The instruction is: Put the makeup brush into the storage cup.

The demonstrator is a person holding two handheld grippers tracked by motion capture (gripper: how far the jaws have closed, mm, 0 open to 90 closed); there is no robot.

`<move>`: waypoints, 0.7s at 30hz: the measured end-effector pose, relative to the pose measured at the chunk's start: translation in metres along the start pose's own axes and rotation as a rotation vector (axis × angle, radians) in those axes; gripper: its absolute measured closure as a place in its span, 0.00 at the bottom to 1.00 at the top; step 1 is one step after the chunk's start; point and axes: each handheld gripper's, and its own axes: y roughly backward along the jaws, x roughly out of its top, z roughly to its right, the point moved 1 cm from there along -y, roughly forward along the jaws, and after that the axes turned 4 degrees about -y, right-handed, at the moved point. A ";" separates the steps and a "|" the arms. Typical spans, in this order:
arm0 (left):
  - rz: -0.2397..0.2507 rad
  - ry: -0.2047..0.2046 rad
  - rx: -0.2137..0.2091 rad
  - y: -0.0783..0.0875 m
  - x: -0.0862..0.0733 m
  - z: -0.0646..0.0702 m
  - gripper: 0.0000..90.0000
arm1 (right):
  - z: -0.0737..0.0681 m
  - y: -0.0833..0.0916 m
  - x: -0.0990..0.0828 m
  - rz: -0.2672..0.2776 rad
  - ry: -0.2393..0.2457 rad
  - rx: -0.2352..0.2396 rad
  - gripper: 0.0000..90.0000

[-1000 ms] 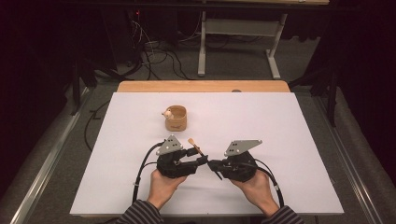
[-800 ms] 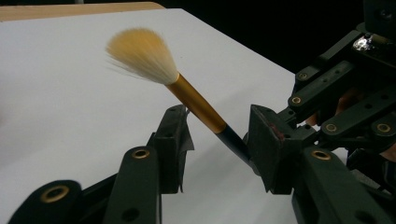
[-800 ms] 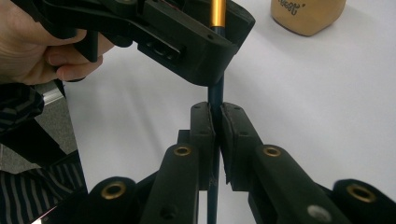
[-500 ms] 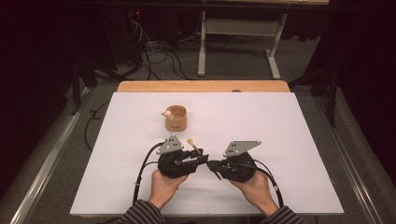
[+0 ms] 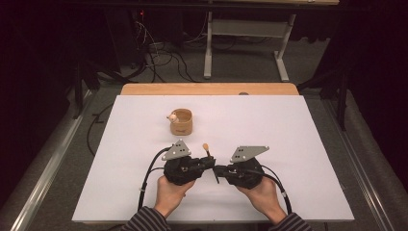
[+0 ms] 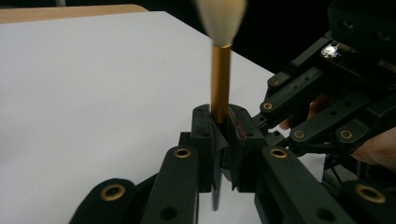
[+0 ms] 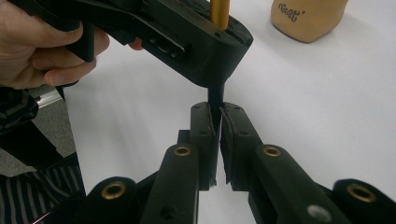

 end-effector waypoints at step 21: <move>-0.007 -0.037 0.049 0.008 0.007 -0.002 0.93 | 0.000 0.008 -0.002 0.041 0.003 -0.004 0.81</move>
